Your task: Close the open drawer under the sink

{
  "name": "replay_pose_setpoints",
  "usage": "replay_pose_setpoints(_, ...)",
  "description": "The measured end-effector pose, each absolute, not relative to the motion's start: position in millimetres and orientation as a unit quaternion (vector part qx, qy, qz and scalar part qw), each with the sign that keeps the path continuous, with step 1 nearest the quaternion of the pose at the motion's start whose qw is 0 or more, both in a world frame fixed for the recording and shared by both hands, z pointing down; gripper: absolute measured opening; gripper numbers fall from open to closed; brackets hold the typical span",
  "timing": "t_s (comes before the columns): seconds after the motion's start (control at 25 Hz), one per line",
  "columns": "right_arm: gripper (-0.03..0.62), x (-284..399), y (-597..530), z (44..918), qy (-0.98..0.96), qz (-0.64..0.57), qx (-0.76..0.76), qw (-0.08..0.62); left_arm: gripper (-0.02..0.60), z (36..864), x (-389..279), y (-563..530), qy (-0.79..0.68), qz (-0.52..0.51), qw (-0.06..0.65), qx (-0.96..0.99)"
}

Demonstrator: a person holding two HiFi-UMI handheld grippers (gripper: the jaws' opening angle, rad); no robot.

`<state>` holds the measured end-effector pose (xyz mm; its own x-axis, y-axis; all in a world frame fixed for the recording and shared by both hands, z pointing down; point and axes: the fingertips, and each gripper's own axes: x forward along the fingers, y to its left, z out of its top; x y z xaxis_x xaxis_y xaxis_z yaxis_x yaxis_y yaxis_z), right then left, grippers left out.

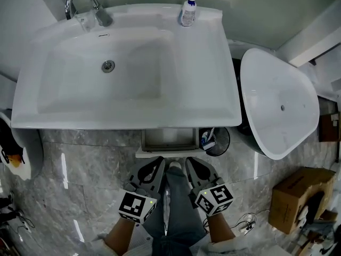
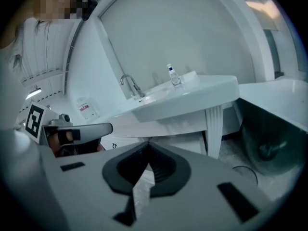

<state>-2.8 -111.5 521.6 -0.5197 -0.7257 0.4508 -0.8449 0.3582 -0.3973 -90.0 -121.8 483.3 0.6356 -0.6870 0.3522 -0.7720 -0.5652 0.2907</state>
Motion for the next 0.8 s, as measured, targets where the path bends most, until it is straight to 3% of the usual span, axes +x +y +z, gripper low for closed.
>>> replay_pose_setpoints(0.8, 0.011, -6.3, -85.1, 635.4, -0.805, 0.306, 0.488, 0.141, 0.015, 601.6, -85.0, -83.9, -0.416, 0.157, 0.211, 0.870)
